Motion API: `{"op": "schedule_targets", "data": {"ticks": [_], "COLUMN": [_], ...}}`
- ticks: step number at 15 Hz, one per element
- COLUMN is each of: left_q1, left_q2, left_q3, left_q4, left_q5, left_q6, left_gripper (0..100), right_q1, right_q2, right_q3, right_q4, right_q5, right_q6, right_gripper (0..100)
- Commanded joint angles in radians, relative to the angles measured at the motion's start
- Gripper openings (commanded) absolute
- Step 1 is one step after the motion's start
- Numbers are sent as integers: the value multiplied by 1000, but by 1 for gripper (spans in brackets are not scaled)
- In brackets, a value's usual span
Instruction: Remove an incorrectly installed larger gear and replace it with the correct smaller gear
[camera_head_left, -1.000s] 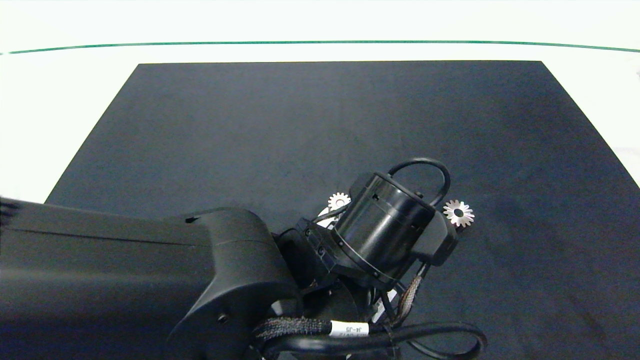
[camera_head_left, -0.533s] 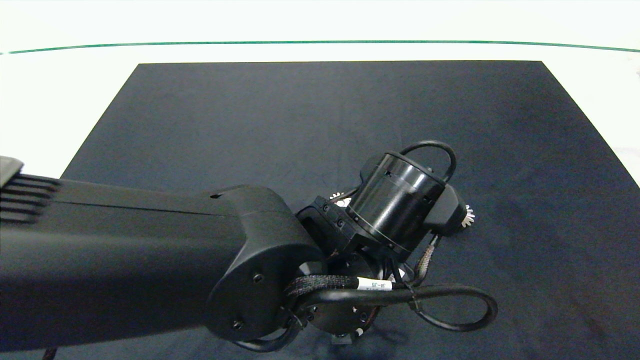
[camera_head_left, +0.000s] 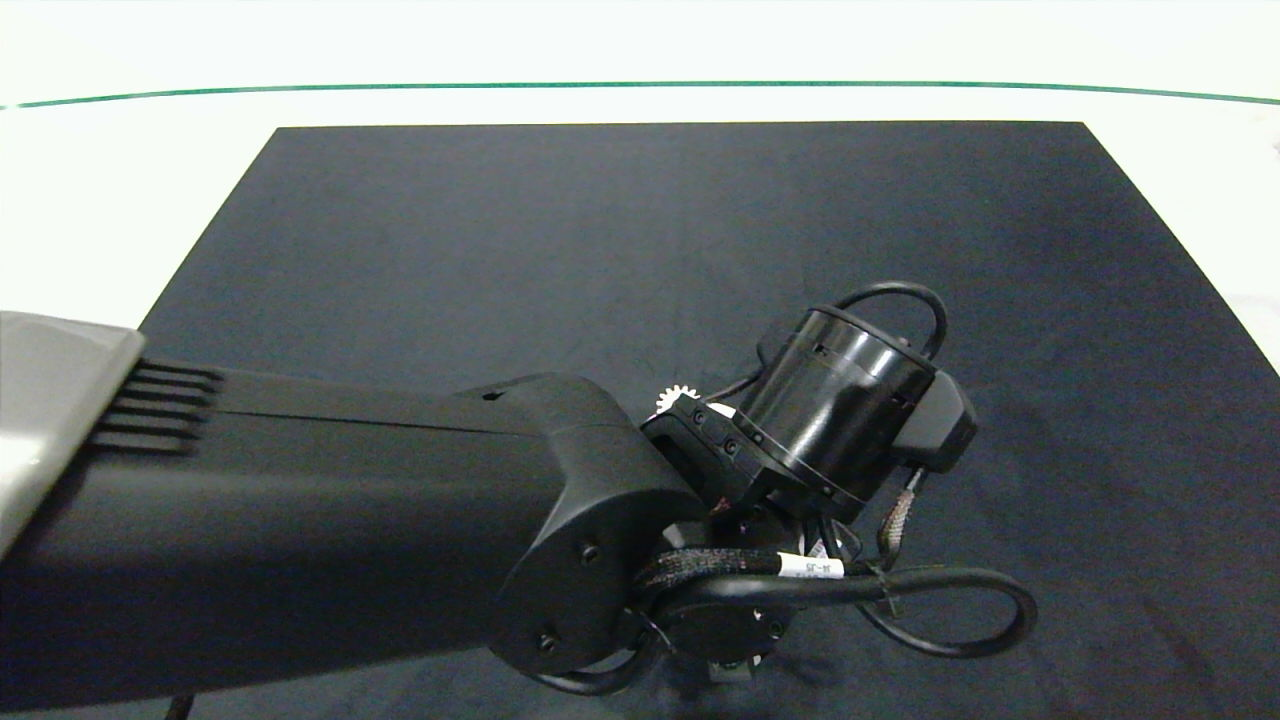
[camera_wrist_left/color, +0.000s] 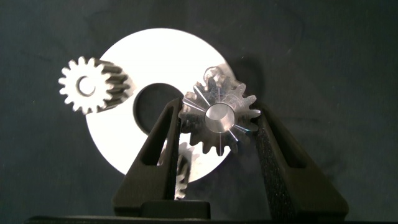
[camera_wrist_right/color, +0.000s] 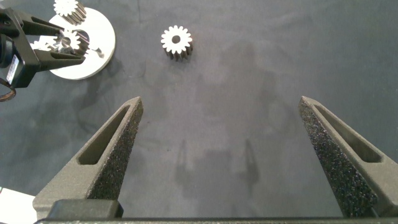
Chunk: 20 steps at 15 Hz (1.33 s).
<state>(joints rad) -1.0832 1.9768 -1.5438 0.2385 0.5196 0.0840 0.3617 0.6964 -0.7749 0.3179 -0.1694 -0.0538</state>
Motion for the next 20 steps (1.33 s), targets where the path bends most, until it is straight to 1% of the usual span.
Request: {"op": "schedule_targets", "data": {"ticks": [1,5,8,14,15,16,17,20], "left_q1": [-7,-3,5,8,8,14,20,37], "left_q2": [27,51,56,80,91,94,99,99], "left_q3": [-32,-73,-75,-76,-90,-99,-104,-107], "left_q4": [1,1,1,-4,-4,-4,-4,-4], "left_q5": [4,4,4,4,4,4,4,4], "left_q6": [0,3,22,23,23,23,25,29], "left_gripper": [22,22,22,22,22,22,22,22], "right_q1": [2,3,3,3,3,11,16,16], "right_q2": [-1,-1,-1,-1,-1,-3,-3,-8], "right_q3": [6,13,13,13,13,14,14,20], "right_q4": [1,6,6,6,6,6,7,7], "right_q5": [-1,-1,-1,-1,-1,-1,-1,-1], "right_q6": [0,0,5,8,8,8,15,15], "right_gripper": [100,100,100,100,100,100,100,100]}}
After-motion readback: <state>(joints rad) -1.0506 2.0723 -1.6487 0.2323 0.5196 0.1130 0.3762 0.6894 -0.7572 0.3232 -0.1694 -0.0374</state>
